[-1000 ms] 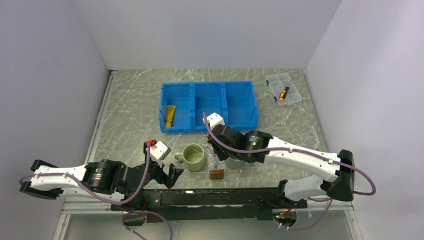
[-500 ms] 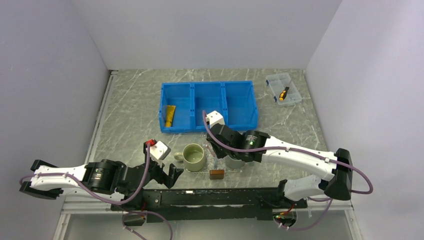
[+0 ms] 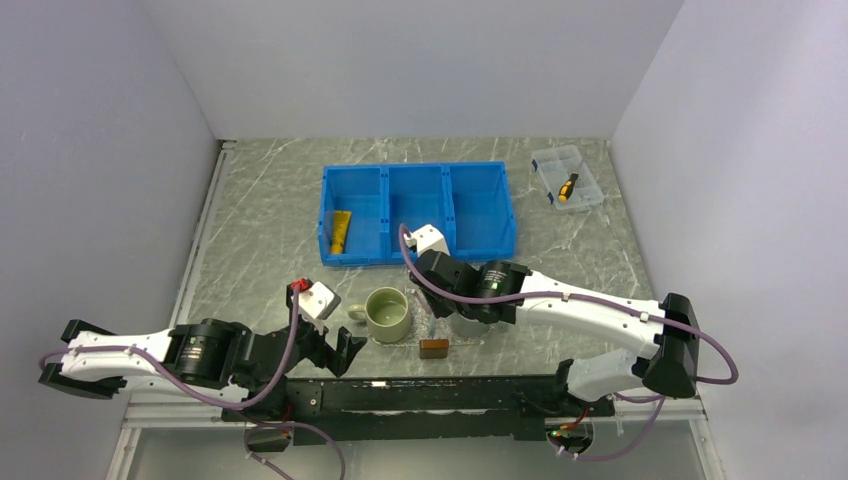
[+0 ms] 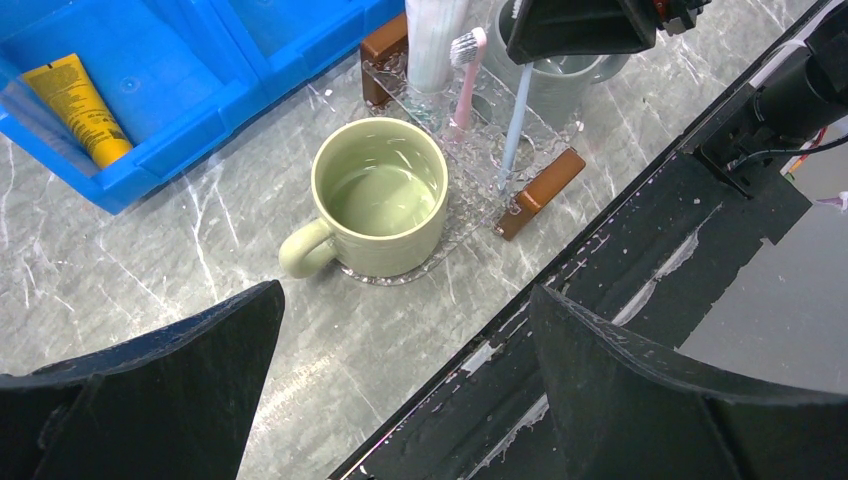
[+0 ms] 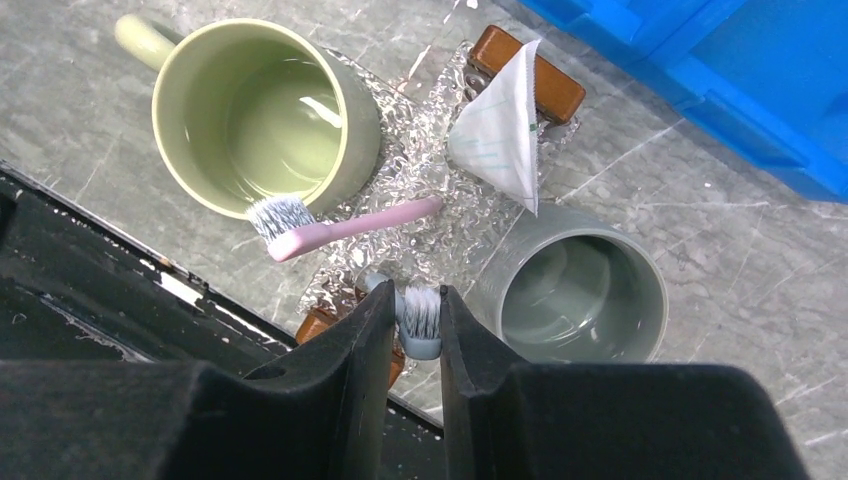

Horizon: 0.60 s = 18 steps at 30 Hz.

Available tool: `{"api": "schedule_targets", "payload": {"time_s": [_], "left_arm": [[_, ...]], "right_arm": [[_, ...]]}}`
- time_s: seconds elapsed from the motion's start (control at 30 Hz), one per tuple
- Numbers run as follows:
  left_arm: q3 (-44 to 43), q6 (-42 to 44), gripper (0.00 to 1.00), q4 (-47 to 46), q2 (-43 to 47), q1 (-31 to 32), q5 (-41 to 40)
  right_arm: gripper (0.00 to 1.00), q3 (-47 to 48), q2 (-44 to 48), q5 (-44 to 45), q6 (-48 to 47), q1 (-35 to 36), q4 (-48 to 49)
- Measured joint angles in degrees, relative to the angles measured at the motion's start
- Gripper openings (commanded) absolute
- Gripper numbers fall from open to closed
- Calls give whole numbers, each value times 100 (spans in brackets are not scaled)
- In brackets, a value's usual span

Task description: Prepare toiletry sets of a toothbrush and toothpaste on the tray

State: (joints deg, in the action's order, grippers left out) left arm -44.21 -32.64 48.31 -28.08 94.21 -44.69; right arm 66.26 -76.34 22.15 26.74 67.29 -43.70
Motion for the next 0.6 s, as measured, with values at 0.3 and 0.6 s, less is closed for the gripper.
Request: {"api": "schedule_targets", "payload": {"time_s": [0.3, 0.6], "left_arm": [[0, -2, 99, 0, 7, 0, 0], [0, -2, 99, 2, 13, 0, 0]], "right_arm": [[31, 0, -20, 35, 7, 0, 0], [32, 0, -20, 46, 7, 0, 2]]}}
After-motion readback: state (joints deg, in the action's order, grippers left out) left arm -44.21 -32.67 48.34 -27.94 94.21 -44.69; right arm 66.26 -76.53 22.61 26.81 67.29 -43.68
